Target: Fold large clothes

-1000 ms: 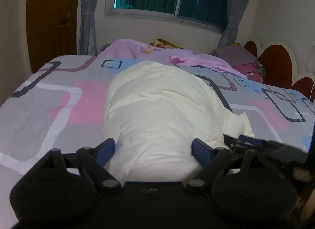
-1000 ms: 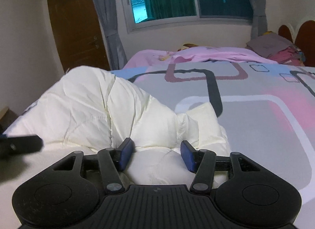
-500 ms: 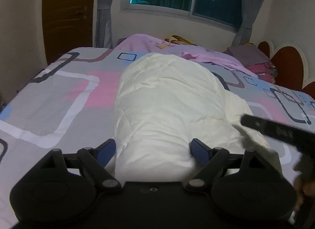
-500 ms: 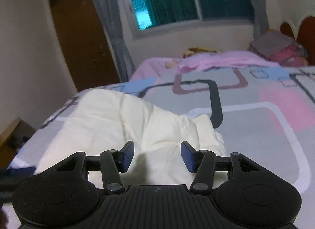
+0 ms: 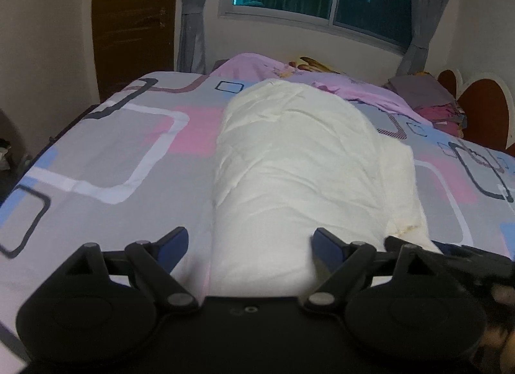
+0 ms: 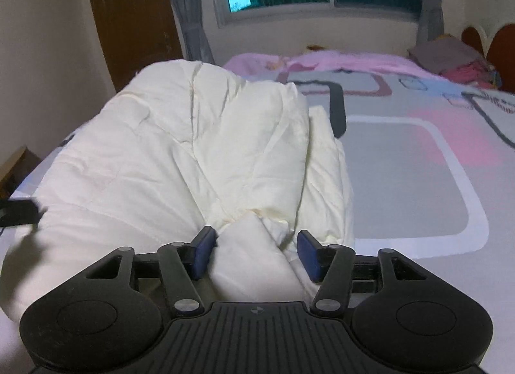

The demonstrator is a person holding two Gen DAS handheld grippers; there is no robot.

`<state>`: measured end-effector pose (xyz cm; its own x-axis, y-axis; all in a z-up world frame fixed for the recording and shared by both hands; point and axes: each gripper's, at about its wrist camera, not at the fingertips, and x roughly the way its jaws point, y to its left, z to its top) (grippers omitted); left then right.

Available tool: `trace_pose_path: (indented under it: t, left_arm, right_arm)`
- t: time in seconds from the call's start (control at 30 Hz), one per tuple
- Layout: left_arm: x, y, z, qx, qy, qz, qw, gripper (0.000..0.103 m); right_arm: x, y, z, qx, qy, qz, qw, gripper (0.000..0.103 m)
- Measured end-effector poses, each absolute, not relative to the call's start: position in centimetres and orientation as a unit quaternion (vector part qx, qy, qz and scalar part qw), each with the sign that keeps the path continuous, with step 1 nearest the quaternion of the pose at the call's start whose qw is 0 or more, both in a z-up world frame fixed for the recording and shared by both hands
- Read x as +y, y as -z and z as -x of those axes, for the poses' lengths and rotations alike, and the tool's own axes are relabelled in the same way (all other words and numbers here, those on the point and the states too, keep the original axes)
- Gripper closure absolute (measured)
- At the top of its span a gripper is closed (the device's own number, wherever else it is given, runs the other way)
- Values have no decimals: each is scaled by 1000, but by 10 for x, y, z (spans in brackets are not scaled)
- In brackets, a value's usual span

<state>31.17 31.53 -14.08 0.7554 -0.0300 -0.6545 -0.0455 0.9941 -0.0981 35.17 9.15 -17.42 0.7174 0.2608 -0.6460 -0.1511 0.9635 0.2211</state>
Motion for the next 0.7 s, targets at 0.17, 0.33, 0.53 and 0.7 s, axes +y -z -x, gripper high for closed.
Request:
trace_pose_path:
  t: [0.17,0.33,0.53,0.7]
  left_arm:
    - [312,115,-276,328,-19,63,942,3]
    - [293,94,-229,320,-29,59,945,0]
    - [262,72,-164,313,-25,51,948,0]
    - [242,55,-115,308,-23,31,951,0]
  right_arm:
    - [73,133,-310,325,-134,-116,929,47]
    - [60,106,-241,304,-165,-116,931,20]
    - [39,78,-154,291,-179,-123,932,20]
    - [15,51,-85,263,-173,-120,942,14]
